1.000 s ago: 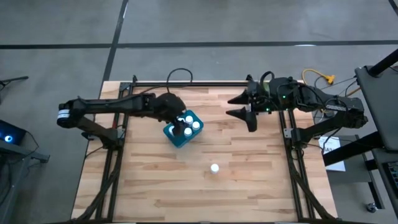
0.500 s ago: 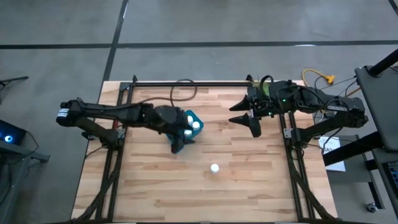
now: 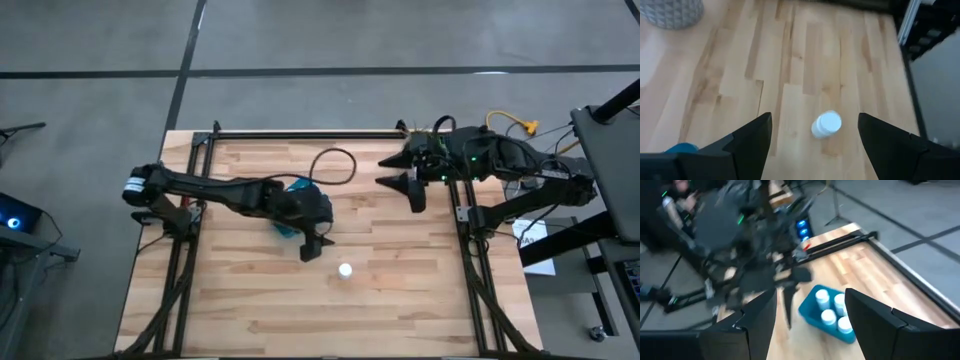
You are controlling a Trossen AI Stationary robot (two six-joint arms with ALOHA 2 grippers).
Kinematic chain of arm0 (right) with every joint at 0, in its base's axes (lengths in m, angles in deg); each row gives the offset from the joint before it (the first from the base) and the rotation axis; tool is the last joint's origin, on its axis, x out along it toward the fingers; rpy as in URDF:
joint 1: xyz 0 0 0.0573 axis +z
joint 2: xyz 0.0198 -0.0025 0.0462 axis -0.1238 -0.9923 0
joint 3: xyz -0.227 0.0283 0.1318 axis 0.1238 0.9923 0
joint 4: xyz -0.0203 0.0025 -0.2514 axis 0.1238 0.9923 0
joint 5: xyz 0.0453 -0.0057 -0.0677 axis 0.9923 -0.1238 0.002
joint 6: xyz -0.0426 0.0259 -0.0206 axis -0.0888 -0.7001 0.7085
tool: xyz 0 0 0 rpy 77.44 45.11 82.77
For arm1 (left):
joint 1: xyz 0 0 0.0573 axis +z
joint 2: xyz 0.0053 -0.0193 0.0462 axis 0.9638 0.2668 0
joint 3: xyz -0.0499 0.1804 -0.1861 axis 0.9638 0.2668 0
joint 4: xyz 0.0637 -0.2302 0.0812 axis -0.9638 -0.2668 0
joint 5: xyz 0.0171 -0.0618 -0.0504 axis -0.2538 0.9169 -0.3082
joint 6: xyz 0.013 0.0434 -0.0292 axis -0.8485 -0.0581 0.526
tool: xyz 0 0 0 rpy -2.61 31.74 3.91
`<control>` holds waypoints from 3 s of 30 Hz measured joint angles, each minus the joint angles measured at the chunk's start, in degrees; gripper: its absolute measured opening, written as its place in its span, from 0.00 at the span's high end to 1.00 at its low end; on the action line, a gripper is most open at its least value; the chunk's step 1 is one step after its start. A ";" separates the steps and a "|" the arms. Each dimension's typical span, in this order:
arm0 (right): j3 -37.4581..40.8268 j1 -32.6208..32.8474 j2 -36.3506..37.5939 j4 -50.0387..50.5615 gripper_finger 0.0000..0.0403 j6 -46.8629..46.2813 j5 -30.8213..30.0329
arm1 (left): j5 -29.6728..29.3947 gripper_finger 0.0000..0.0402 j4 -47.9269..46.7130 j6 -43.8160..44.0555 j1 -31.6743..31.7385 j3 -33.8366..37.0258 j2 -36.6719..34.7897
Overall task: Pick and place pill bottles into a basket
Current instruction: Put the white pill bottle into the blue container
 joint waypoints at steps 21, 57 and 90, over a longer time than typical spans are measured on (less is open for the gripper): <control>0.00 -0.03 1.04 0.52 0.44 -3.64 -6.82 | -0.13 0.31 -10.51 -4.89 -4.42 -15.19 15.73; -0.02 -0.02 1.01 0.83 0.44 -5.50 -7.34 | 0.26 0.31 -12.60 -6.20 -6.82 -22.70 29.89; -0.02 -0.02 0.97 0.85 0.44 -5.57 -7.25 | 1.40 0.38 -8.12 -6.38 -5.99 -21.48 34.76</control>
